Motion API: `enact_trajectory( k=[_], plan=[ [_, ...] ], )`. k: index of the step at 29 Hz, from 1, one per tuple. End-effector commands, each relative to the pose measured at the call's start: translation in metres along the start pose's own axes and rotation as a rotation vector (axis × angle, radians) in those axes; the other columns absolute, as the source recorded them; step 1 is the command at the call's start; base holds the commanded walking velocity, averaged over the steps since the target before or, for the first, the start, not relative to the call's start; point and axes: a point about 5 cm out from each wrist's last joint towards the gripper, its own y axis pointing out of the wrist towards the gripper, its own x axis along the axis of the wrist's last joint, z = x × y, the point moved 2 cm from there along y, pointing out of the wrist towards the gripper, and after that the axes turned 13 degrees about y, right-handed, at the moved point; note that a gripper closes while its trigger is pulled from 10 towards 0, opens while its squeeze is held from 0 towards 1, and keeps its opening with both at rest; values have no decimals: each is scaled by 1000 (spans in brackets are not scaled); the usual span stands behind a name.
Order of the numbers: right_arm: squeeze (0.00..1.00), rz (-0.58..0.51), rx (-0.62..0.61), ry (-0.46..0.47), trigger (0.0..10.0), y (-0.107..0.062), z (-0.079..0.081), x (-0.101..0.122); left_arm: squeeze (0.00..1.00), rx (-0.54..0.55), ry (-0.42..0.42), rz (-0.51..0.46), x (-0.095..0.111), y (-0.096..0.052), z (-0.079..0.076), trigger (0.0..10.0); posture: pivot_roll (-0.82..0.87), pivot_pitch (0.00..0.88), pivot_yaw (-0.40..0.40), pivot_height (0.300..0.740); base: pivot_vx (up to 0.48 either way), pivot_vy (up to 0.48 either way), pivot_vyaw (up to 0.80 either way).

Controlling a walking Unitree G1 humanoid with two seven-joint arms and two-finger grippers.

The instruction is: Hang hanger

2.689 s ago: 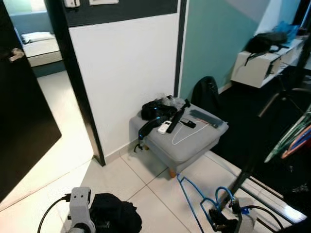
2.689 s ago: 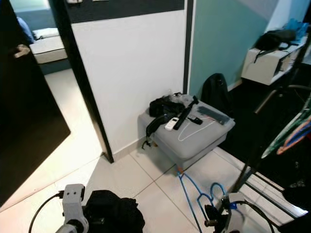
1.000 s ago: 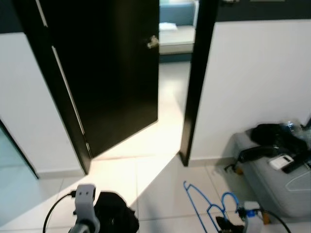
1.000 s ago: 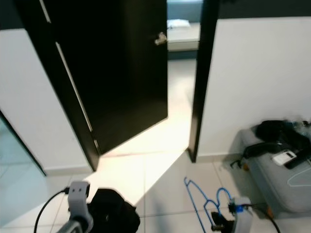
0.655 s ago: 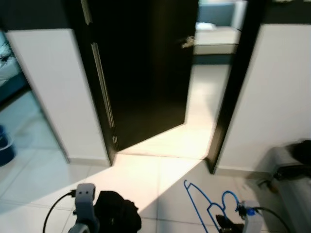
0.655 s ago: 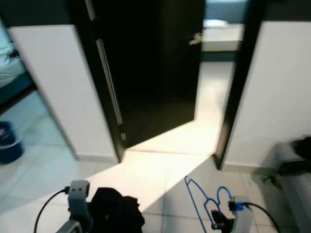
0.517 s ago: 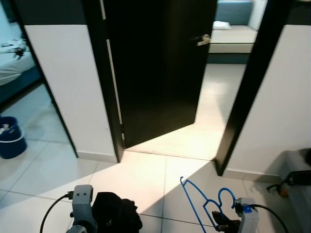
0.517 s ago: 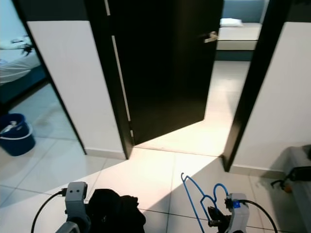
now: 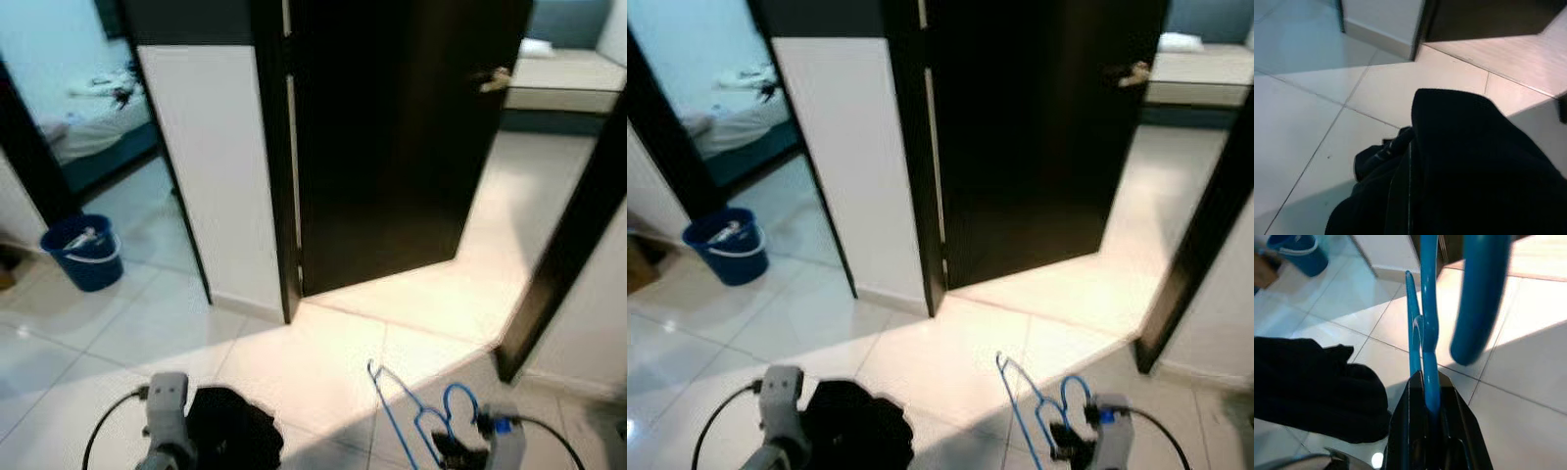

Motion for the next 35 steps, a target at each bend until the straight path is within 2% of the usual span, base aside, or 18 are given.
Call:
enact_trajectory(
  k=[1,15,35],
  plan=[
    [0,3,9,3,10000,1,4,-1,0,11,8,-10,2,0,4,10000,-70,0,4,740,0,0,712],
    [0,-5,20,-2,10000,1,7,2,0,13,6,-16,5,1,4,10000,-69,0,3,740,0,0,712],
    [0,8,11,4,10000,0,4,-2,0,12,5,-19,5,1,3,10000,-72,0,0,740,0,0,711]
  ],
)
